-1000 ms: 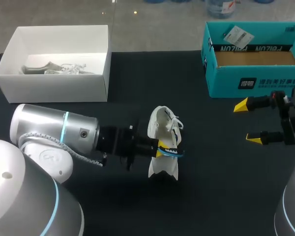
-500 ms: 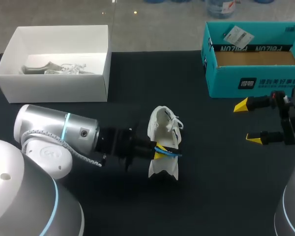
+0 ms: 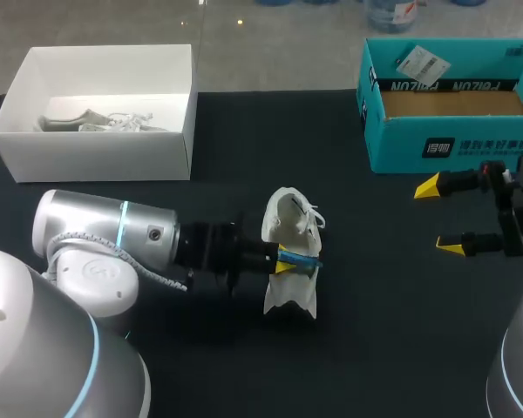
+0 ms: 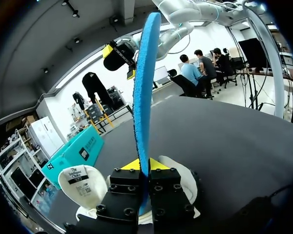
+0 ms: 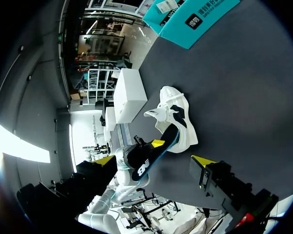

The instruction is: Take the shoe out of the shoebox, open the shoe tongue, remove and reinsert the insole, then place the shoe into the shoebox

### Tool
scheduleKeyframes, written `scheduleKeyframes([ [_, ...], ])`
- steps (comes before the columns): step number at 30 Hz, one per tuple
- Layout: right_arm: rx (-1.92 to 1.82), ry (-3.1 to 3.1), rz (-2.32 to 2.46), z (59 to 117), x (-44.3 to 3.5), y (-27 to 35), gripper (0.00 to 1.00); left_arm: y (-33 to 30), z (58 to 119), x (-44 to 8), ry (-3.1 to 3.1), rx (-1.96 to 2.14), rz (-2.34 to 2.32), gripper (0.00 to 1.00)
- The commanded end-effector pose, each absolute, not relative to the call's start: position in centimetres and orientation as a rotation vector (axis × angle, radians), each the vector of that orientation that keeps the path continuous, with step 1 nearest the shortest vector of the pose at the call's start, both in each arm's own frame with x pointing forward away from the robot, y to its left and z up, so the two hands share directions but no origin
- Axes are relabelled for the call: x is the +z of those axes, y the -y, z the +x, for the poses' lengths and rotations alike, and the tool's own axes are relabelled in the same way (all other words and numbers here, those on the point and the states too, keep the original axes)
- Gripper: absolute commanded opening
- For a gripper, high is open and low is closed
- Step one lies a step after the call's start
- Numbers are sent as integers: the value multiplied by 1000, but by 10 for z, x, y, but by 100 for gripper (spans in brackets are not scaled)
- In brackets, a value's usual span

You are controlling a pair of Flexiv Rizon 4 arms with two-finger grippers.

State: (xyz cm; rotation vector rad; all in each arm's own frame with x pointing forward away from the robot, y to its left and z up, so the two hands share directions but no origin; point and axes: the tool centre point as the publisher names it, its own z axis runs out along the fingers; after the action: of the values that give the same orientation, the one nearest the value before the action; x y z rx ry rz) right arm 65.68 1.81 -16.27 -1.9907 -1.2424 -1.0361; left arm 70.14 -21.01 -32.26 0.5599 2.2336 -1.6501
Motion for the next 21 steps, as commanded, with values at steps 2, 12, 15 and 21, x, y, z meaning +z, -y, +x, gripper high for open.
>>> scheduleKeyframes([
  [2,-1046,1237,-2003,646,-161,-17,100,211,702,-332,-2236,-1635,548,0],
  [12,-1046,1237,-2003,646,-161,-17,100,217,726,-344,-2228,-1565,532,0],
  [15,-1046,1237,-2003,646,-161,-17,100,218,732,-348,-2232,-1550,527,0],
  [21,-1046,1237,-2003,646,-161,-17,100,214,736,-345,-2238,-1530,519,0],
])
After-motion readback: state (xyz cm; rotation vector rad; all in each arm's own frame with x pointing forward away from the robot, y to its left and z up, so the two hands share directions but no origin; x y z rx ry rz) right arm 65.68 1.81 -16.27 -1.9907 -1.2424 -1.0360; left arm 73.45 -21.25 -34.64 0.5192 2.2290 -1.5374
